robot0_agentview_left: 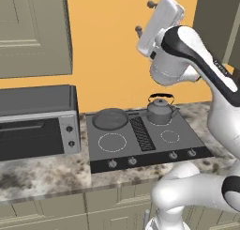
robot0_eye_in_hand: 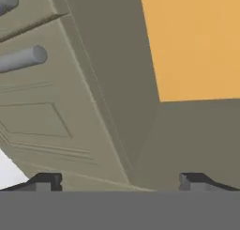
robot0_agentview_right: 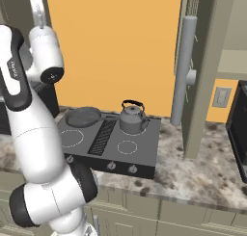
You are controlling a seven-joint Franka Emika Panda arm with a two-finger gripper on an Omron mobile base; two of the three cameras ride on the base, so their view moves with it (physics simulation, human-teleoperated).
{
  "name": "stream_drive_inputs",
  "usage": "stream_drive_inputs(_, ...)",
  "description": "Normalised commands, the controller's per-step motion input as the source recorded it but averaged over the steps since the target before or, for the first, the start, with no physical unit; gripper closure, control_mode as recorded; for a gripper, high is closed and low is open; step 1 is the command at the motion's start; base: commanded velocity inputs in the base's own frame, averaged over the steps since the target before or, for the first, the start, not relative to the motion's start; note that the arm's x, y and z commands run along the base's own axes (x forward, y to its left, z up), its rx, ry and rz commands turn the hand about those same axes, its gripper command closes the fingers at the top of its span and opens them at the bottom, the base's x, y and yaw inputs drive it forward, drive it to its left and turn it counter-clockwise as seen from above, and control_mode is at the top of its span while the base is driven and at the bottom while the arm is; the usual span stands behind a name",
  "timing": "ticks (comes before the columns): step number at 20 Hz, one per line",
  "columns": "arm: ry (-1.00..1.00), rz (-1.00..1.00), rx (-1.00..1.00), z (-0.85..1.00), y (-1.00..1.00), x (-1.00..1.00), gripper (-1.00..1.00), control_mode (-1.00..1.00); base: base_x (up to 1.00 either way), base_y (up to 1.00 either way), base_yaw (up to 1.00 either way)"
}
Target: Pick the pan from the cabinet and place it on the stove. Then turn on the stove burner for the pan.
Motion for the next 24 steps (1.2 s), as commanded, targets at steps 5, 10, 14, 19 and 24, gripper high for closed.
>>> stream_drive_inputs(5,-0.35,0.0,-0.56,0.56,0.01,-0.04,-1.0,-1.0,0.0,0.0,0.0)
stream_drive_inputs(10,-0.16,0.0,-0.56,0.42,0.02,-0.14,-1.0,-1.0,0.0,0.0,0.0)
stream_drive_inputs(14,0.11,0.0,-0.56,-0.08,0.28,-0.19,-1.0,-1.0,0.0,0.0,0.0)
stream_drive_inputs(19,0.32,0.0,-0.53,-0.62,0.24,-0.2,-1.0,-1.0,0.0,0.0,0.0)
stream_drive_inputs(24,0.25,0.0,-0.5,-0.93,0.09,-0.22,-1.0,-1.0,0.0,0.0,0.0)
